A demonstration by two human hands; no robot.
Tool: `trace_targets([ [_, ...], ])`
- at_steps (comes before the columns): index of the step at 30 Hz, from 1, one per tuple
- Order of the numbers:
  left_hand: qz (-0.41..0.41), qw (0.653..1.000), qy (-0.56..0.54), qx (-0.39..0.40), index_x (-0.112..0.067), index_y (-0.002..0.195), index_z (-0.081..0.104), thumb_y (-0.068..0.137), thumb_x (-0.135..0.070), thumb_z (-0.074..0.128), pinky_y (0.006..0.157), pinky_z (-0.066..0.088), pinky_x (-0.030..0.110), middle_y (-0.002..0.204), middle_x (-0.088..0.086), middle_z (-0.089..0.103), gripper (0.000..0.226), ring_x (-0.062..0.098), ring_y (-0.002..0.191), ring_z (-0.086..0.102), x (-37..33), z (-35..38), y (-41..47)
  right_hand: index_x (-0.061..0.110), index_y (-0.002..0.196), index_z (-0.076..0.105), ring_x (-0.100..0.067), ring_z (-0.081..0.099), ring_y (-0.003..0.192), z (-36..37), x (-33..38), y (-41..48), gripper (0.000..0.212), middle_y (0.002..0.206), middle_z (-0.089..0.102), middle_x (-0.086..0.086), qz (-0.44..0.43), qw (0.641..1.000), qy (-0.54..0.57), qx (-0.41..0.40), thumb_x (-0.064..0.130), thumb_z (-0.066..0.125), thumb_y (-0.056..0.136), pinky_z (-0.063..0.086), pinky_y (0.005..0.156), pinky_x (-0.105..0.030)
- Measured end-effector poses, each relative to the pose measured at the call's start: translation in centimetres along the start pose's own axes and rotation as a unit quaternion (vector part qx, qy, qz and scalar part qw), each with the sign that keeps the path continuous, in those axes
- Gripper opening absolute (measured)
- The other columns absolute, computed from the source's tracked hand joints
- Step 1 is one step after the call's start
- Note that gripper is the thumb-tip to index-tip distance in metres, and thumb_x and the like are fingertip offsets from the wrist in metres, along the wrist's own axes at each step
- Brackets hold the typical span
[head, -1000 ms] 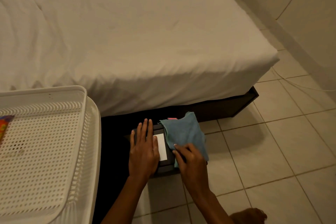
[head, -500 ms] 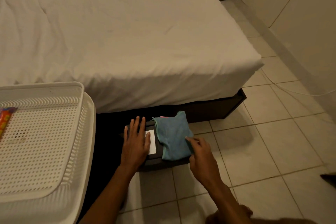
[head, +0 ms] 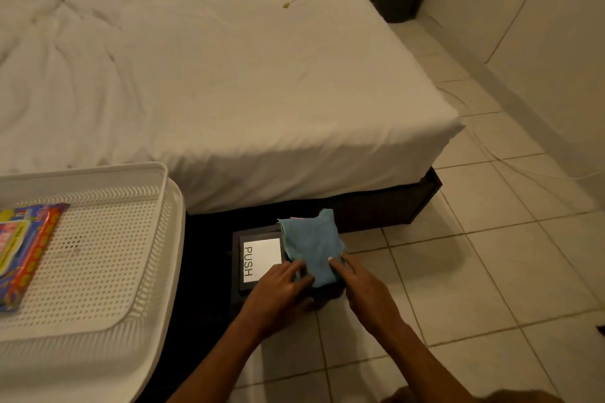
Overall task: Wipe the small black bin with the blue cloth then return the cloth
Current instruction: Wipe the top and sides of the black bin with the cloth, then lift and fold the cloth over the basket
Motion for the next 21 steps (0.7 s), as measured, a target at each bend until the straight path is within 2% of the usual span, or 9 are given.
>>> trace_targets([
  [2, -0.006, 1.0, -0.005, 0.002, -0.026, 0.106, 0.067, 0.074, -0.037, 0.078, 0.067, 0.055, 0.027, 0.111, 0.002, 0.064, 0.036, 0.017, 0.085, 0.065, -0.1, -0.5, 0.5, 0.021, 0.144, 0.037, -0.029, 0.056, 0.121, -0.5, -0.1, 0.4, 0.064, 0.149, 0.041, -0.016, 0.005, 1.0, -0.01, -0.009, 0.008, 0.064, 0.087, 0.054, 0.092, -0.036],
  [4, -0.004, 1.0, 0.006, 0.007, -0.025, 0.1, 0.07, 0.075, -0.036, 0.077, 0.065, 0.055, 0.024, 0.106, 0.001, 0.065, 0.029, 0.015, 0.083, 0.065, -0.4, -0.8, 0.8, 0.018, 0.141, 0.044, -0.029, 0.058, 0.12, -0.8, 0.1, 0.5, 0.059, 0.147, 0.044, -0.014, 0.008, 1.0, -0.022, -0.015, 0.009, 0.065, 0.087, 0.055, 0.092, -0.035],
  [8, -0.03, 0.999, 0.005, 0.018, -0.021, 0.098, 0.069, 0.08, -0.035, 0.074, 0.065, 0.055, 0.022, 0.102, 0.0, 0.065, 0.023, 0.013, 0.081, 0.065, -0.5, -0.5, 1.1, 0.022, 0.144, 0.034, -0.023, 0.061, 0.112, -0.8, 0.3, 0.4, 0.062, 0.145, 0.045, -0.012, -0.007, 0.999, -0.05, -0.003, 0.016, 0.062, 0.09, 0.057, 0.083, -0.03],
  [13, -0.094, 0.995, -0.025, 0.01, -0.015, 0.103, 0.064, 0.086, -0.029, 0.07, 0.068, 0.056, 0.025, 0.105, 0.005, 0.063, 0.023, 0.016, 0.083, 0.063, 0.0, 0.0, 1.5, 0.03, 0.149, 0.021, -0.02, 0.065, 0.097, -0.2, -0.5, 0.1, 0.066, 0.122, 0.06, -0.012, -0.016, 0.995, -0.092, 0.023, 0.023, 0.057, 0.094, 0.057, 0.076, -0.028],
  [14, -0.102, 0.994, -0.034, -0.005, -0.015, 0.104, 0.06, 0.089, -0.029, 0.065, 0.07, 0.054, 0.025, 0.106, 0.006, 0.063, 0.021, 0.017, 0.085, 0.062, 0.0, -0.4, 1.7, 0.031, 0.147, 0.023, -0.02, 0.065, 0.096, -0.2, -0.6, 0.2, 0.064, 0.12, 0.062, -0.011, -0.009, 0.995, -0.092, 0.02, 0.022, 0.058, 0.093, 0.056, 0.075, -0.028],
  [16, -0.118, 0.991, -0.051, -0.039, -0.015, 0.106, 0.055, 0.097, -0.031, 0.047, 0.072, 0.043, 0.026, 0.107, 0.007, 0.061, 0.02, 0.02, 0.088, 0.058, 0.2, -1.3, 2.2, 0.027, 0.14, 0.038, -0.019, 0.065, 0.094, -1.0, -0.3, 0.4, 0.056, 0.115, 0.065, -0.009, 0.004, 0.997, -0.072, -0.008, 0.021, 0.062, 0.09, 0.056, 0.073, -0.026],
  [18, -0.126, 0.988, -0.064, -0.065, -0.015, 0.106, 0.053, 0.098, -0.037, 0.026, 0.073, 0.033, 0.025, 0.104, 0.007, 0.061, 0.035, 0.021, 0.086, 0.055, 0.3, -2.6, 2.8, 0.023, 0.128, 0.052, -0.016, 0.065, 0.086, -2.6, 0.4, 0.9, 0.043, 0.108, 0.066, -0.006, 0.023, 0.998, -0.022, -0.051, 0.018, 0.065, 0.087, 0.056, 0.067, -0.024],
  [19, -0.124, 0.987, -0.068, -0.081, -0.015, 0.105, 0.053, 0.097, -0.037, 0.022, 0.073, 0.032, 0.025, 0.102, 0.007, 0.062, 0.039, 0.021, 0.084, 0.055, 0.4, -3.4, 3.1, 0.023, 0.123, 0.055, -0.013, 0.063, 0.081, -3.6, 0.8, 1.2, 0.037, 0.105, 0.064, -0.004, 0.035, 0.997, 0.001, -0.07, 0.017, 0.064, 0.087, 0.055, 0.064, -0.022],
  [21, -0.124, 0.984, -0.083, -0.101, -0.013, 0.106, 0.054, 0.099, -0.03, 0.029, 0.073, 0.032, 0.025, 0.101, 0.009, 0.064, 0.031, 0.022, 0.084, 0.056, 1.2, -4.5, 3.9, 0.022, 0.119, 0.057, -0.009, 0.057, 0.072, -5.5, 1.6, 2.3, 0.029, 0.102, 0.056, 0.0, 0.053, 0.993, 0.024, -0.105, 0.016, 0.057, 0.09, 0.049, 0.057, -0.016],
])
Point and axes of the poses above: each hand's wrist, its own y-axis towards the middle knuckle, its own z-axis out of the palm, x = y × z, the point moved 7 cm from there along y, towards the middle knuckle
